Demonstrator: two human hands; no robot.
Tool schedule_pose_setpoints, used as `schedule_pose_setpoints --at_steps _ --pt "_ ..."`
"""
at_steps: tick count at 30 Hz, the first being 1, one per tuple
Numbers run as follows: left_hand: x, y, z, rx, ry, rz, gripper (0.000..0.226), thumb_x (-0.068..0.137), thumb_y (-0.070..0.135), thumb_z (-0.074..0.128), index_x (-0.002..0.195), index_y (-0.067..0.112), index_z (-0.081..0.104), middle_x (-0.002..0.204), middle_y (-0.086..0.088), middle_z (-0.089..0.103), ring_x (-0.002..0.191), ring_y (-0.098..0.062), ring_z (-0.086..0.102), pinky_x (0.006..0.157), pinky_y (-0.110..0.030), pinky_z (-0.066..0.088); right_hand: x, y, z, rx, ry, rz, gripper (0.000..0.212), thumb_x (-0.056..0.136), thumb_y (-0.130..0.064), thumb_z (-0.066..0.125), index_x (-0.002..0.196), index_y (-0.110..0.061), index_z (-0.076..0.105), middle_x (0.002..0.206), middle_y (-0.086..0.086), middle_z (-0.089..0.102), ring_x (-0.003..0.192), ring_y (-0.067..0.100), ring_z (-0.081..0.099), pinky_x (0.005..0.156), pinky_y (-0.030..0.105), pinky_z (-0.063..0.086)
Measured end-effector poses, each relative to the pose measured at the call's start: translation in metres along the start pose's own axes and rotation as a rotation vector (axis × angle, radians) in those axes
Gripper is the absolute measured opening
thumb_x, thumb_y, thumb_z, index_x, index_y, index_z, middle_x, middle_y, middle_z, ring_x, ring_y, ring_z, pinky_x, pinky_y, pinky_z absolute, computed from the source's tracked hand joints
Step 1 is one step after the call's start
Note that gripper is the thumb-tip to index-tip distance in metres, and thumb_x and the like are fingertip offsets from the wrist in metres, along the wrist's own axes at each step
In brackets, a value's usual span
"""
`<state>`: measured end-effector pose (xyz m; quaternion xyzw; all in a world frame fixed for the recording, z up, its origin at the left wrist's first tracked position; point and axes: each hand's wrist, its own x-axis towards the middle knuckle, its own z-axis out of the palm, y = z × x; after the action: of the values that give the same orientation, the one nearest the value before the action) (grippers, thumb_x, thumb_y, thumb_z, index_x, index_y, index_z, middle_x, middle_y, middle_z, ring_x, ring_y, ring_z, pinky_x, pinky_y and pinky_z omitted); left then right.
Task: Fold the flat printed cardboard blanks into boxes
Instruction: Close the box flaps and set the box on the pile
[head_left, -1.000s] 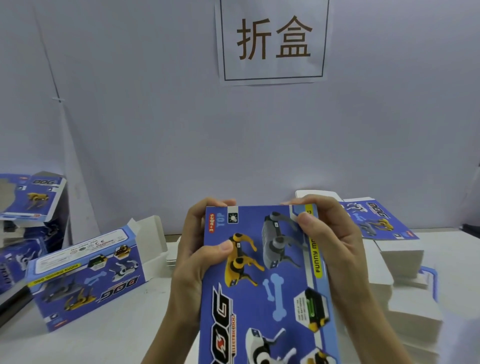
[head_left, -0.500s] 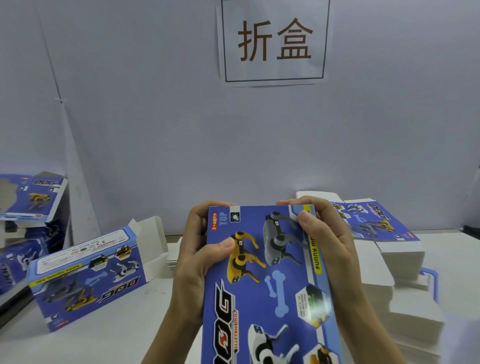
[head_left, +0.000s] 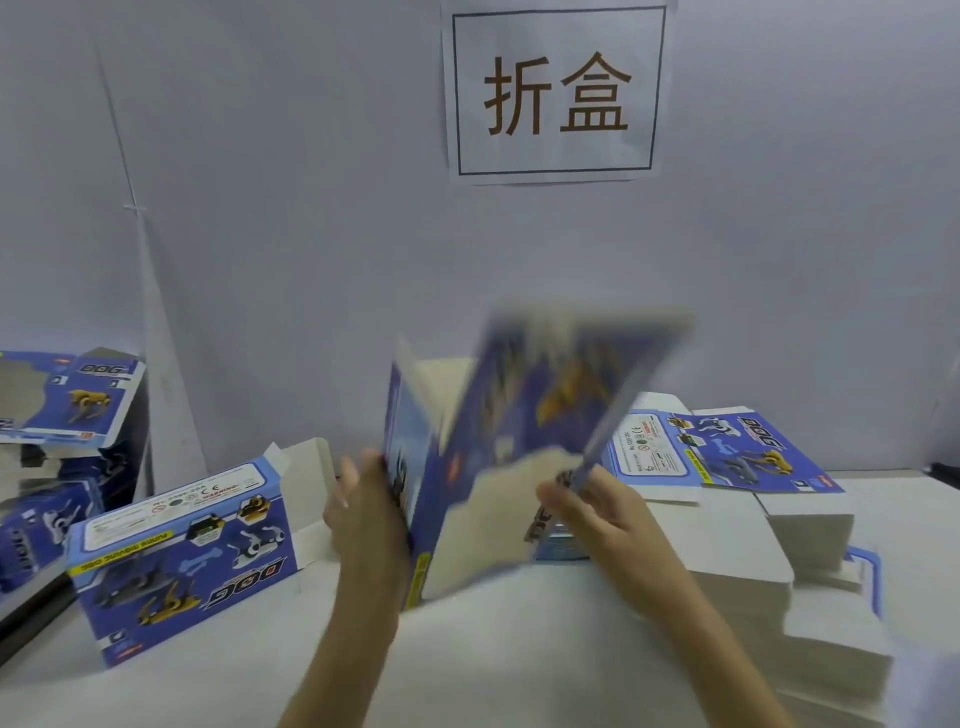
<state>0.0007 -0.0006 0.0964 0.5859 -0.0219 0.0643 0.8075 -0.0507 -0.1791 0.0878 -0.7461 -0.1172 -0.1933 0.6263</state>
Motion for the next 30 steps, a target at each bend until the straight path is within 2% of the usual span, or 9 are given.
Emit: schedule_pose_setpoints --at_steps 2,7,10,15,19,22,26,28,30 --pt "-0.009 -0.002 0.007 0.091 -0.003 0.209 0.057 0.082 0.062 0.042 0.104 0.011 0.055 0.108 -0.016 0.064 0.103 -0.032 0.064 0.087 -0.047 0.052 0.001 0.001 0.008 0.004 0.127 -0.037 0.019 0.081 -0.047 0.057 0.07 -0.032 0.063 0.072 -0.008 0.062 0.062 -0.001 0.059 0.056 0.01 0.043" --pt "-0.015 -0.009 0.007 0.077 -0.073 0.199 0.054 0.073 0.063 0.044 0.106 0.022 0.052 0.083 0.008 0.073 0.073 -0.011 0.073 0.052 -0.016 0.053 -0.004 -0.004 0.009 0.278 0.129 0.058 0.037 0.076 -0.047 0.057 0.094 -0.015 0.066 0.081 0.007 0.074 0.069 0.02 0.071 0.052 0.025 0.055" --pt "-0.013 -0.008 0.008 0.03 -0.094 0.184 0.05 0.078 0.056 0.04 0.108 0.018 0.052 0.093 -0.002 0.072 0.069 -0.011 0.072 0.051 -0.016 0.053 -0.003 -0.007 0.007 0.285 0.133 0.024 0.03 0.078 -0.042 0.059 0.089 -0.017 0.069 0.081 0.008 0.074 0.068 0.02 0.071 0.052 0.025 0.054" --pt "-0.016 0.004 0.013 0.069 -0.272 0.22 0.122 0.032 0.092 0.061 0.122 0.01 0.049 0.098 -0.006 0.069 0.073 -0.017 0.071 0.049 -0.012 0.05 -0.003 -0.008 0.006 0.192 0.145 0.011 0.024 0.079 -0.043 0.056 0.095 -0.028 0.068 0.085 -0.004 0.075 0.075 0.016 0.073 0.052 0.02 0.053" --pt "-0.014 0.004 -0.001 0.167 -0.411 0.21 0.065 0.071 0.048 0.054 0.132 0.03 0.04 0.118 0.007 0.063 0.094 -0.004 0.069 0.056 -0.016 0.053 -0.001 -0.013 -0.006 0.217 0.099 0.043 0.036 0.089 -0.06 0.05 0.099 -0.034 0.073 0.098 -0.008 0.075 0.09 0.008 0.071 0.062 0.018 0.054" --pt "-0.008 0.001 -0.011 0.291 -0.428 0.319 0.05 0.081 0.035 0.049 0.13 0.028 0.046 0.114 0.014 0.064 0.108 -0.009 0.063 0.067 -0.015 0.054 0.003 -0.015 -0.013 0.35 0.118 0.079 0.046 0.093 -0.057 0.042 0.107 -0.026 0.073 0.111 -0.006 0.073 0.106 0.011 0.067 0.079 0.024 0.052" --pt "-0.005 0.009 -0.015 0.305 -0.425 0.35 0.046 0.096 0.011 0.049 0.135 0.035 0.044 0.132 0.015 0.055 0.117 0.006 0.054 0.097 -0.017 0.046 0.004 -0.011 -0.016 0.332 0.225 0.075 0.025 0.087 -0.038 0.065 0.103 -0.021 0.073 0.093 -0.015 0.072 0.084 0.001 0.066 0.078 0.021 0.051" --pt "-0.005 0.015 -0.02 0.214 -0.469 0.26 0.034 0.092 0.033 0.06 0.125 0.032 0.053 0.132 0.009 0.059 0.119 -0.008 0.058 0.1 -0.031 0.049 0.005 -0.009 -0.018 0.362 0.236 0.078 0.021 0.077 -0.042 0.071 0.092 -0.028 0.076 0.095 -0.005 0.072 0.086 0.01 0.066 0.083 0.03 0.053" --pt "-0.006 0.017 -0.019 0.187 -0.425 0.248 0.078 0.055 0.078 0.07 0.116 0.032 0.056 0.119 0.014 0.066 0.11 -0.009 0.064 0.09 -0.028 0.055 0.004 -0.01 -0.018 0.312 0.246 0.07 0.021 0.074 -0.044 0.069 0.089 -0.032 0.076 0.091 -0.004 0.072 0.088 0.012 0.064 0.082 0.028 0.056"
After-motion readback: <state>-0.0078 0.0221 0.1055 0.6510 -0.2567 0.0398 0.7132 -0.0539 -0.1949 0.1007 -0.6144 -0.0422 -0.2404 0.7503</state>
